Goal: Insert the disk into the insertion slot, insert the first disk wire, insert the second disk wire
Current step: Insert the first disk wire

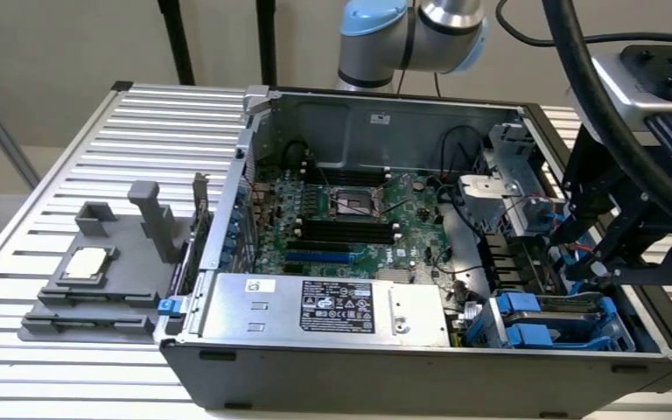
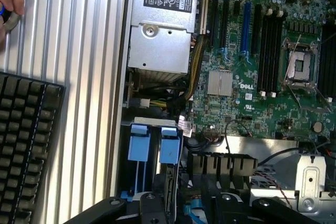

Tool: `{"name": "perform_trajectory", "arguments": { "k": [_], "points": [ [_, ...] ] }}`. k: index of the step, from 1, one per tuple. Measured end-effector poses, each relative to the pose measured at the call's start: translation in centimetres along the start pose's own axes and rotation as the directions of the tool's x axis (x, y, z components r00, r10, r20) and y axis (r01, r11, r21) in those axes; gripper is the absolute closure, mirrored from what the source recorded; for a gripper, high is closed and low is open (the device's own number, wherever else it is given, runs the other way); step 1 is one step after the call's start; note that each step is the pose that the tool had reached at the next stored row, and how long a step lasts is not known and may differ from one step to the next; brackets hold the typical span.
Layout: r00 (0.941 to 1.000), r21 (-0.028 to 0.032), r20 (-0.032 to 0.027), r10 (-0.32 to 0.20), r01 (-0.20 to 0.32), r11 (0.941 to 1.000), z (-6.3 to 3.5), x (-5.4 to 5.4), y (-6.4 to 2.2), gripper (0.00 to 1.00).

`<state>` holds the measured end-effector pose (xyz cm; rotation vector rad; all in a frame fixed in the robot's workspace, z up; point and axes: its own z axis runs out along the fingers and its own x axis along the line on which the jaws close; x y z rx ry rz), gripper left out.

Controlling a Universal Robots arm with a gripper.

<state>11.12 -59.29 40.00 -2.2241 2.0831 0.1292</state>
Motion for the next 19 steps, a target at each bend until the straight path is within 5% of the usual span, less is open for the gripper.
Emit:
{"name": "perform_trajectory", "arguments": {
  "k": [12,19],
  "points": [
    [1.0000,-0.0003,0.0000,-0.001,0.001,1.0000,1.67,-0.8,-4.46,0.60],
    [0.9999,-0.0014,-0.0110,-0.004,0.004,1.0000,2.95,-0.8,-4.78,0.60]
  ]
}}
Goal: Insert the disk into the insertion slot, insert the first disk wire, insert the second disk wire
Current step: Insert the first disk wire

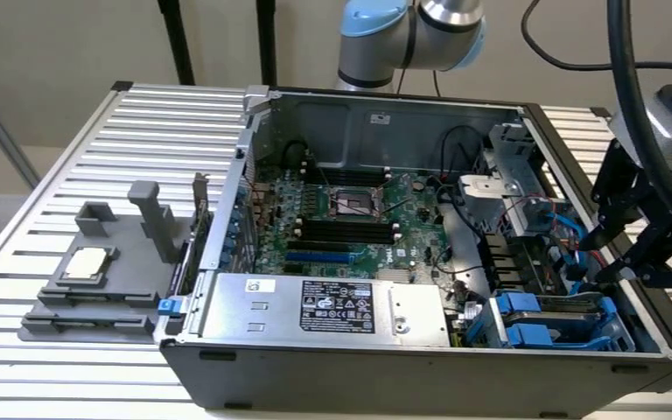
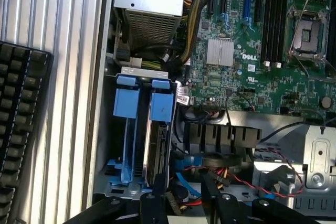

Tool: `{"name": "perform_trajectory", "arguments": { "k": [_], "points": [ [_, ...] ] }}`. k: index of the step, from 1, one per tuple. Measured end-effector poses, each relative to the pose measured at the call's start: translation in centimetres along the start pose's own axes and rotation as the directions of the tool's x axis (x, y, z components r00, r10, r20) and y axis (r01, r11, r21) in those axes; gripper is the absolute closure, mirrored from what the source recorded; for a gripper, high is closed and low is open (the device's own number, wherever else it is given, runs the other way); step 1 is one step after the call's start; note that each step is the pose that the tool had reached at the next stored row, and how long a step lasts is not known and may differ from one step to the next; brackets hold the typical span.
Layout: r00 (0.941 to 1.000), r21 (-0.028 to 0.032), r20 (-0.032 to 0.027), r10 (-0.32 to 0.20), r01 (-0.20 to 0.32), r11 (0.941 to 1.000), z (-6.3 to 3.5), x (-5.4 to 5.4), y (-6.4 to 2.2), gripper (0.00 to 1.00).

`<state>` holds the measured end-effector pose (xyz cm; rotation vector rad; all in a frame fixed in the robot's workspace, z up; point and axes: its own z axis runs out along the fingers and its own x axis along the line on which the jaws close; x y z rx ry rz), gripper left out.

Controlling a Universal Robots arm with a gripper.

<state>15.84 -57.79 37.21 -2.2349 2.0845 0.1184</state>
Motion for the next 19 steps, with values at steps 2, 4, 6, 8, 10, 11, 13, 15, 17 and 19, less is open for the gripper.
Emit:
{"name": "perform_trajectory", "arguments": {
  "k": [2,4,6,8,10,11,13,15,17,19],
  "points": [
    [1.0000,-0.0004,-0.0040,-0.001,0.001,1.0000,0.37,0.0,0.00,0.60],
    [1.0000,-0.0007,-0.0057,-0.003,0.003,1.0000,0.91,0.0,0.00,0.60],
    [1.0000,0.0002,-0.0058,-0.006,0.006,1.0000,1.31,-0.2,0.06,0.60],
    [0.9999,0.0024,-0.0061,-0.008,0.008,1.0000,1.65,-0.6,0.20,0.58],
    [0.9999,0.0023,-0.0060,-0.013,0.013,0.9999,1.74,-0.7,0.33,0.52],
    [0.9999,0.0019,-0.0061,-0.016,0.016,0.9999,1.74,-0.7,0.39,0.52],
    [0.9997,0.0011,-0.0065,-0.022,0.022,0.9998,1.72,-0.7,0.51,0.45],
    [0.9997,0.0007,-0.0071,-0.025,0.025,0.9997,1.71,-0.5,0.61,0.45],
    [0.9996,0.0005,-0.0082,-0.026,0.026,0.9997,1.66,-0.1,0.66,0.45],
    [0.9996,-0.0009,-0.0095,-0.026,0.026,0.9997,1.56,0.8,0.72,0.45]
  ]
}}
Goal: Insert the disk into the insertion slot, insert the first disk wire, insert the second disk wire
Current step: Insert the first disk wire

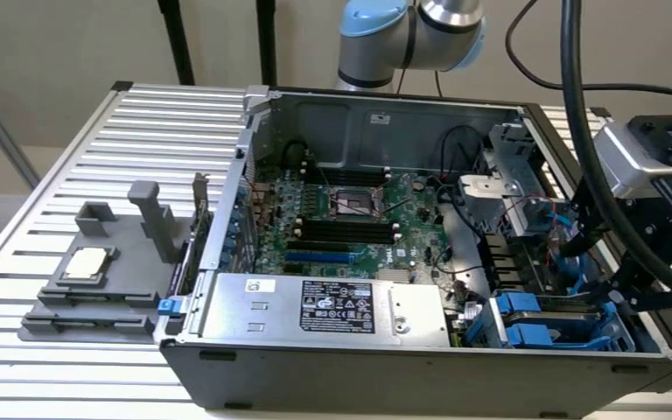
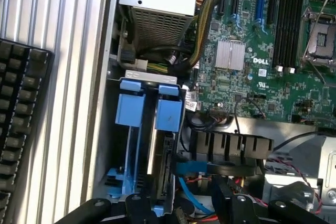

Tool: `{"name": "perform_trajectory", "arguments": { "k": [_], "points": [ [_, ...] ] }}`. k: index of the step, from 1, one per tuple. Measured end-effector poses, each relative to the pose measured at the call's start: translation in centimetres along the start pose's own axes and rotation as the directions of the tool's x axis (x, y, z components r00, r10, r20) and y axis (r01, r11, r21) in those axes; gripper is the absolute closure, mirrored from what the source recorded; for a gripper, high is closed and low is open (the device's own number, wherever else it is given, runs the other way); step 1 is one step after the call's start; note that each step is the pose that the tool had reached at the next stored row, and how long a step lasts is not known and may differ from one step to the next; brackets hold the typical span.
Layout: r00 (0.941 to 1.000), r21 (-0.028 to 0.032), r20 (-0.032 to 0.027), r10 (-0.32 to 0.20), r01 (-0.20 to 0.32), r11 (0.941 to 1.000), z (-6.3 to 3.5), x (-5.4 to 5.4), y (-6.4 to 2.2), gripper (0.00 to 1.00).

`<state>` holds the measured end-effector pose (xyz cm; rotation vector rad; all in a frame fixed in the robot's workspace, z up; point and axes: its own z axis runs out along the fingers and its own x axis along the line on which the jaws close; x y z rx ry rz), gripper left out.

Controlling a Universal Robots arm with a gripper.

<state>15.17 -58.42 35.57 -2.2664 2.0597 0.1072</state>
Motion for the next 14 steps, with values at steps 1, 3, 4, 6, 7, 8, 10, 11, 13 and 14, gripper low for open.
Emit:
{"name": "perform_trajectory", "arguments": {
  "k": [1,3,4,6,7,8,10,11,13,14],
  "points": [
    [1.0000,-0.0015,0.0003,0.000,0.000,1.0000,-0.04,0.5,0.04,0.45],
    [1.0000,-0.0059,0.0005,0.001,-0.001,1.0000,-0.13,1.3,0.10,0.45],
    [1.0000,-0.0084,0.0009,0.001,-0.001,1.0000,-0.15,1.7,0.10,0.45],
    [1.0000,-0.0135,0.0014,0.002,-0.001,0.9999,-0.17,2.3,-0.01,0.45],
    [1.0000,-0.0153,0.0022,0.002,-0.002,0.9999,-0.16,2.4,-0.13,0.45],
    [1.0000,-0.0162,0.0038,0.002,-0.002,0.9999,-0.13,2.5,-0.26,0.45],
    [0.9999,-0.0162,0.0116,0.000,0.000,0.9999,-0.09,2.6,-0.44,0.45],
    [0.9998,-0.0158,0.0178,-0.001,0.001,0.9999,-0.06,2.6,-0.51,0.45],
    [0.9995,-0.0147,0.0326,-0.005,0.005,0.9999,-0.01,2.6,-0.62,0.45],
    [0.9992,-0.0142,0.0400,-0.008,0.008,0.9999,0.01,2.6,-0.68,0.45]
  ]
}}
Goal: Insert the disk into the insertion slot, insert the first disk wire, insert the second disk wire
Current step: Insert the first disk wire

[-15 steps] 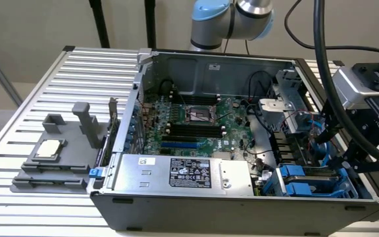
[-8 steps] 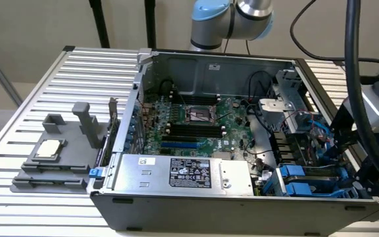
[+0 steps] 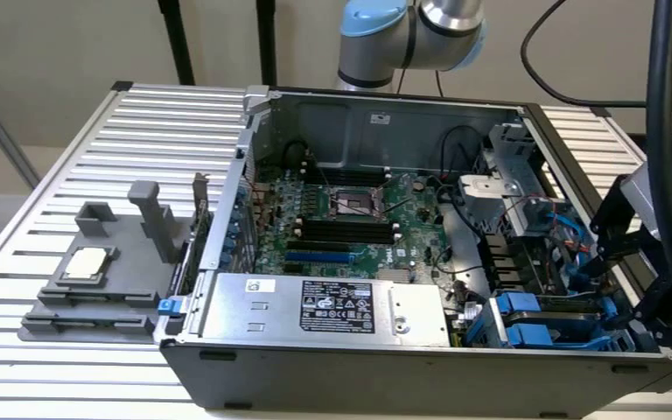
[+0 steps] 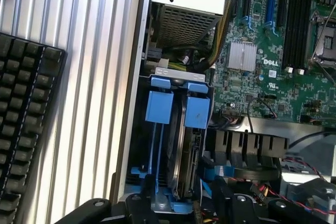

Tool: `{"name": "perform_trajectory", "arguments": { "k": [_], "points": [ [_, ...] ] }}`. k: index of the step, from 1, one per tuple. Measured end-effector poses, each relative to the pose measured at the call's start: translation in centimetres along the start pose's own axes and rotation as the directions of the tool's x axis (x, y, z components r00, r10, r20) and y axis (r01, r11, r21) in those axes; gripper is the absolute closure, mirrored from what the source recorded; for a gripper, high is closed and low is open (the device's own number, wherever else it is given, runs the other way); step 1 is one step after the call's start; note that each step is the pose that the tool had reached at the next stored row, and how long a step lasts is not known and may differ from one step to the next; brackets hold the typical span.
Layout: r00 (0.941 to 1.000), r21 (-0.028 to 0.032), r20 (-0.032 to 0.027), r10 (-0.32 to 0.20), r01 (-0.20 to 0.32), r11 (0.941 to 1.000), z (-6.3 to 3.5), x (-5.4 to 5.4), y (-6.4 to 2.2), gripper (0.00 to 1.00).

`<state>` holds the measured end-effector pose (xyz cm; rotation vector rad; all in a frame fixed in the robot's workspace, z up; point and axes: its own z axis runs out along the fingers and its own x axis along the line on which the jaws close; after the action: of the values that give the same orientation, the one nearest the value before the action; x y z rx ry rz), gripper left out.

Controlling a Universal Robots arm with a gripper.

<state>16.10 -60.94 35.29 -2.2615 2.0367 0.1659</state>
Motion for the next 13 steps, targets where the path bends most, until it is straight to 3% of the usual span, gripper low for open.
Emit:
{"name": "perform_trajectory", "arguments": {
  "k": [2,5,7,10,13],
  "points": [
    [0.9999,0.0005,0.0119,-0.006,0.006,1.0000,0.06,0.0,-0.12,0.45],
    [0.9996,0.0007,0.0233,-0.014,0.014,0.9999,0.22,0.1,-0.40,0.45],
    [0.9994,0.0005,0.0283,-0.019,0.019,0.9998,0.36,0.1,-0.61,0.47],
    [0.9990,0.0000,0.0341,-0.028,0.028,0.9996,0.61,0.2,-0.94,0.61],
    [0.9986,-0.0005,0.0396,-0.036,0.036,0.9993,0.79,0.3,-1.24,0.61]
  ]
}}
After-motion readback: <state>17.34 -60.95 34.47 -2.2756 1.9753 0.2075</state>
